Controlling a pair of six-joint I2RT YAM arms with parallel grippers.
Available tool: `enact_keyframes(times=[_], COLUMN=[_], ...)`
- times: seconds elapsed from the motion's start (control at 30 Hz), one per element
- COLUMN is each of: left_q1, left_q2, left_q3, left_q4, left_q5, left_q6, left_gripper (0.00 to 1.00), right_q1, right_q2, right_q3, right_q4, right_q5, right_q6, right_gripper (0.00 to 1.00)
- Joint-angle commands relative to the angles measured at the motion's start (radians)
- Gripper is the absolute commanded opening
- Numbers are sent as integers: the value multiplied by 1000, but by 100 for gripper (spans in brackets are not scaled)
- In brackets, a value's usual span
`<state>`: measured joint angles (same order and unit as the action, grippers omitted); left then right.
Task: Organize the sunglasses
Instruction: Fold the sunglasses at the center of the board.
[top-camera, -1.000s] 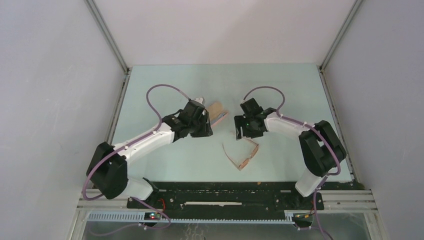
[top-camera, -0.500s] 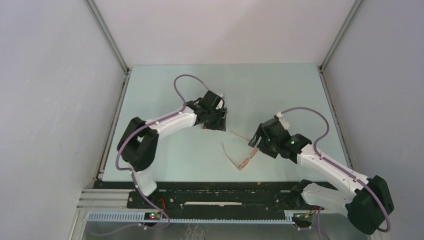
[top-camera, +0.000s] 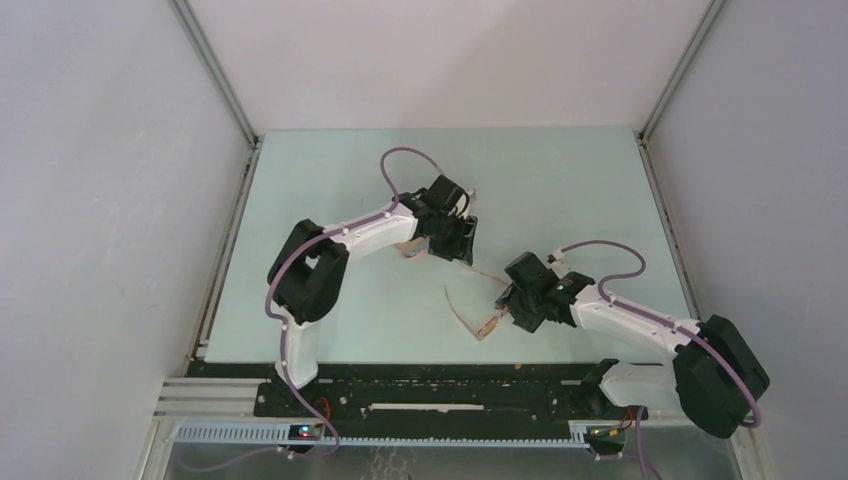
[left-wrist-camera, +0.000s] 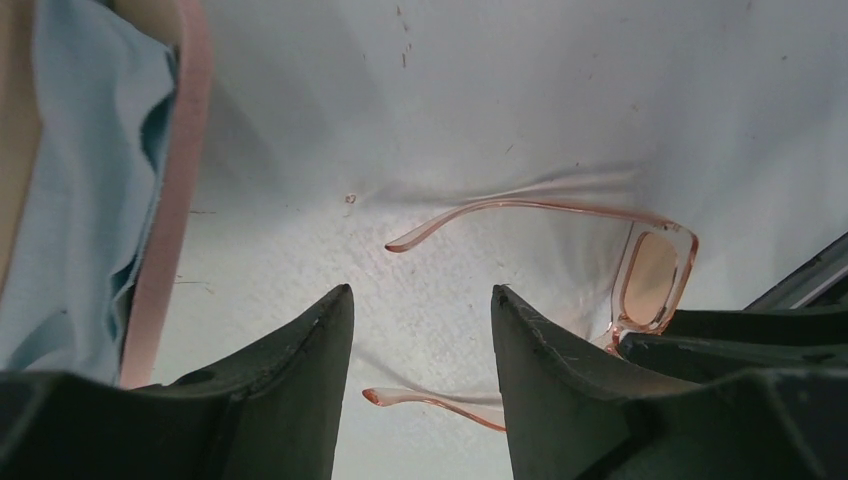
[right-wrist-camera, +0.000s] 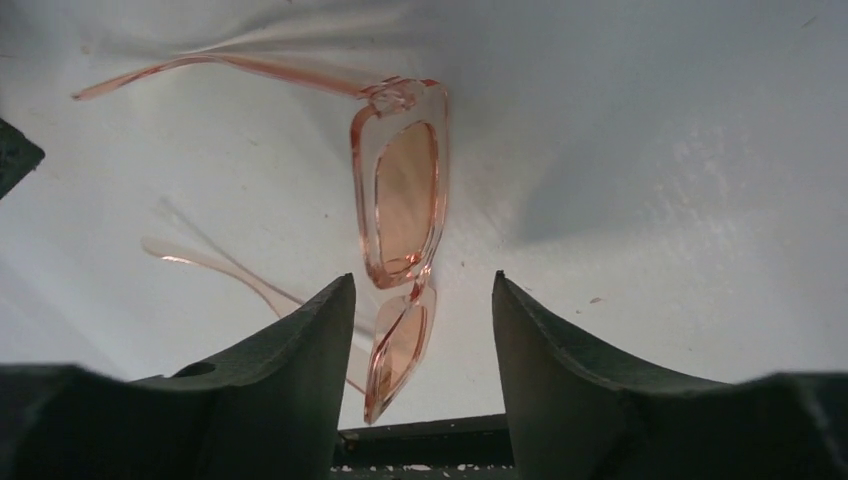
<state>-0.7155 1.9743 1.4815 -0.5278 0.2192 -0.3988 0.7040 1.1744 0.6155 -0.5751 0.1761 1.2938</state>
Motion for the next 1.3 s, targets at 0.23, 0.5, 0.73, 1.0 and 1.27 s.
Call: enact_keyframes(times=[0.23,0.5,0.73,1.0,1.27], left_q1=[-15,-25,-27,-28,-28], left_q2=[70,63,55,-58,-57], left_q3=[97,70,96,-3,4], left_q4=[-17,-7,-45,98,115], left_q5=[71,81,-63,99,292], left_q6=[21,14,-30,-51,-5], left_gripper=[58,55,43,40,49], right_q1=[49,54,57,59,65], right_q2=[137,153,154,165,175], right_q3=[-10,-10,-10,-10,-10], right_q4=[91,105,104,117,143], right_q5=[36,50,54,47,36], right_q6=[76,38,18,-11,-33], right_gripper=[43,31,30,25,22])
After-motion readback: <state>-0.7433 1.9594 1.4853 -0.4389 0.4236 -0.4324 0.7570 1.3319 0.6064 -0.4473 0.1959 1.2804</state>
